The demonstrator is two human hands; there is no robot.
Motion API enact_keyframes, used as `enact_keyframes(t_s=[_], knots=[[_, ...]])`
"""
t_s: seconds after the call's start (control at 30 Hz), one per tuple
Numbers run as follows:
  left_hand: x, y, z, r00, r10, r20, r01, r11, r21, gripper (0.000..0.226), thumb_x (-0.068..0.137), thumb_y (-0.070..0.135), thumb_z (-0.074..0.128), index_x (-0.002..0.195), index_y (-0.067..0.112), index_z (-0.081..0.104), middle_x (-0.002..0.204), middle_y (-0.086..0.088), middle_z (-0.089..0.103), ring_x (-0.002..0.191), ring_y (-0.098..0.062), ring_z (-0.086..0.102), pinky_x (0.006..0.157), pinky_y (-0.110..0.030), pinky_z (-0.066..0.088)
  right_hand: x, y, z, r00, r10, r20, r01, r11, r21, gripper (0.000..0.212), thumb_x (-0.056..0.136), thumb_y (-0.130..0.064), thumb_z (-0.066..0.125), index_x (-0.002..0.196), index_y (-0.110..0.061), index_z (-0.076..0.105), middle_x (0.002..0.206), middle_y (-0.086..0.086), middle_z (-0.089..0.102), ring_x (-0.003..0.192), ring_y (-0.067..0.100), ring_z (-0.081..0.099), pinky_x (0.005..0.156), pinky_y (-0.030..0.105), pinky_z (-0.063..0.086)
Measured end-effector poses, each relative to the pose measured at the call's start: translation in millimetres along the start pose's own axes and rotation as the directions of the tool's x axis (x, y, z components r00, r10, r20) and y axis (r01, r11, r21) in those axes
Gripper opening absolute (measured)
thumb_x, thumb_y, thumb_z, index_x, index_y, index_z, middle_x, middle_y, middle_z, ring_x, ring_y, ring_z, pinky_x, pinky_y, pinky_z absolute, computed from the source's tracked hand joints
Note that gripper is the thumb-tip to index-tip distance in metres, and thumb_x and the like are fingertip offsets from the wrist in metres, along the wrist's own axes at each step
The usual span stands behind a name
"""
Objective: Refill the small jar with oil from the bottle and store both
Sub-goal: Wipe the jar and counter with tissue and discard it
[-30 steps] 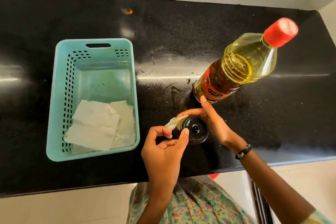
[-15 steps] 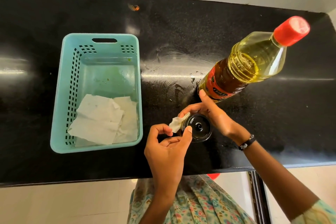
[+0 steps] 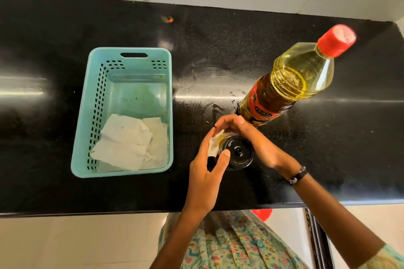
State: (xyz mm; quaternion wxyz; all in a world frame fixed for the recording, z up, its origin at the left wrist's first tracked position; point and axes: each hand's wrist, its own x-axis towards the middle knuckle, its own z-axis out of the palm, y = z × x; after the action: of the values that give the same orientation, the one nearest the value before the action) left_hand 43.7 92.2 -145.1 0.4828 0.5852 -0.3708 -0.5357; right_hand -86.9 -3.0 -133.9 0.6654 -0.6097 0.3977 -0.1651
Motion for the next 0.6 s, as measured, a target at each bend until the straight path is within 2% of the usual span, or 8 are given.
enact_keyframes(t_s=[0.1, 0.2, 0.27, 0.33, 0.4, 0.5, 0.6], knots=[[-3.6, 0.7, -2.3, 1.0, -0.002, 0.02, 0.003, 0.999, -0.038, 0.046, 0.093, 0.036, 0.047, 0.137, 0.024, 0.048, 0.125, 0.015, 0.061, 0.121, 0.001, 0.052, 0.097, -0.013, 0.039, -29.8, -4.8, 4.7, 0.987, -0.12, -0.105, 0.105, 0.985, -0.135, 0.05, 0.098, -0.047, 0.026, 0.133, -0.018, 0.047, 0.131, -0.002, 0.054, 0.127, 0.019, 0.047, 0.106, 0.038, 0.037], [-12.0, -17.9, -7.4, 0.992, -0.128, 0.023, 0.13, 0.984, -0.118, 0.055, 0.093, 0.057, 0.039, 0.133, 0.023, 0.053, 0.131, 0.001, 0.058, 0.127, -0.015, 0.049, 0.107, -0.038, 0.037, -58.8, -0.5, 11.8, 0.969, -0.236, -0.08, 0.186, 0.899, -0.397, 0.052, 0.098, -0.045, 0.031, 0.144, -0.022, 0.035, 0.149, -0.008, 0.035, 0.14, 0.018, 0.03, 0.112, 0.043, 0.028], [-17.6, -29.0, -8.5, 0.976, -0.217, 0.017, 0.217, 0.969, -0.118, 0.064, 0.086, 0.068, 0.038, 0.133, 0.028, 0.053, 0.133, 0.001, 0.057, 0.129, -0.015, 0.047, 0.109, -0.047, 0.034, -64.5, 4.7, 16.8, 0.964, -0.256, -0.068, 0.19, 0.845, -0.5, 0.052, 0.098, -0.04, 0.033, 0.147, -0.022, 0.029, 0.154, -0.011, 0.025, 0.143, 0.014, 0.021, 0.115, 0.04, 0.023], [-22.6, -26.9, -4.1, 0.982, -0.186, 0.005, 0.186, 0.978, -0.095, 0.055, 0.092, 0.055, 0.036, 0.135, 0.023, 0.051, 0.135, 0.004, 0.056, 0.129, -0.011, 0.047, 0.111, -0.044, 0.033, -63.5, 6.4, 17.5, 0.953, -0.29, -0.09, 0.193, 0.806, -0.559, 0.05, 0.1, -0.036, 0.032, 0.147, -0.021, 0.028, 0.155, -0.011, 0.022, 0.144, 0.012, 0.017, 0.117, 0.037, 0.019], [-28.5, -16.1, 2.4, 0.995, -0.097, -0.005, 0.096, 0.99, -0.099, 0.047, 0.097, 0.037, 0.032, 0.138, 0.02, 0.047, 0.139, 0.01, 0.052, 0.132, -0.005, 0.042, 0.114, -0.035, 0.031, -61.5, 7.0, 16.4, 0.943, -0.32, -0.089, 0.203, 0.767, -0.608, 0.048, 0.1, -0.031, 0.031, 0.147, -0.019, 0.029, 0.155, -0.01, 0.023, 0.144, 0.012, 0.017, 0.117, 0.033, 0.016], [-36.6, -4.1, 12.1, 0.999, 0.032, -0.001, -0.032, 0.992, -0.125, 0.045, 0.099, 0.024, 0.027, 0.142, 0.02, 0.037, 0.146, 0.016, 0.041, 0.138, 0.0, 0.031, 0.114, -0.023, 0.024, -60.7, 8.7, 14.6, 0.942, -0.326, -0.079, 0.202, 0.741, -0.641, 0.048, 0.101, -0.03, 0.028, 0.147, -0.019, 0.028, 0.156, -0.011, 0.021, 0.145, 0.012, 0.015, 0.117, 0.03, 0.013], [-42.1, -12.4, 18.0, 0.996, 0.085, -0.005, -0.085, 0.995, -0.057, 0.047, 0.1, 0.024, 0.024, 0.147, 0.021, 0.028, 0.152, 0.014, 0.031, 0.142, -0.002, 0.022, 0.118, -0.029, 0.017, -61.2, 9.3, 15.7, 0.939, -0.336, -0.07, 0.212, 0.727, -0.653, 0.048, 0.101, -0.031, 0.026, 0.148, -0.02, 0.027, 0.157, -0.011, 0.019, 0.145, 0.011, 0.013, 0.117, 0.028, 0.011]])
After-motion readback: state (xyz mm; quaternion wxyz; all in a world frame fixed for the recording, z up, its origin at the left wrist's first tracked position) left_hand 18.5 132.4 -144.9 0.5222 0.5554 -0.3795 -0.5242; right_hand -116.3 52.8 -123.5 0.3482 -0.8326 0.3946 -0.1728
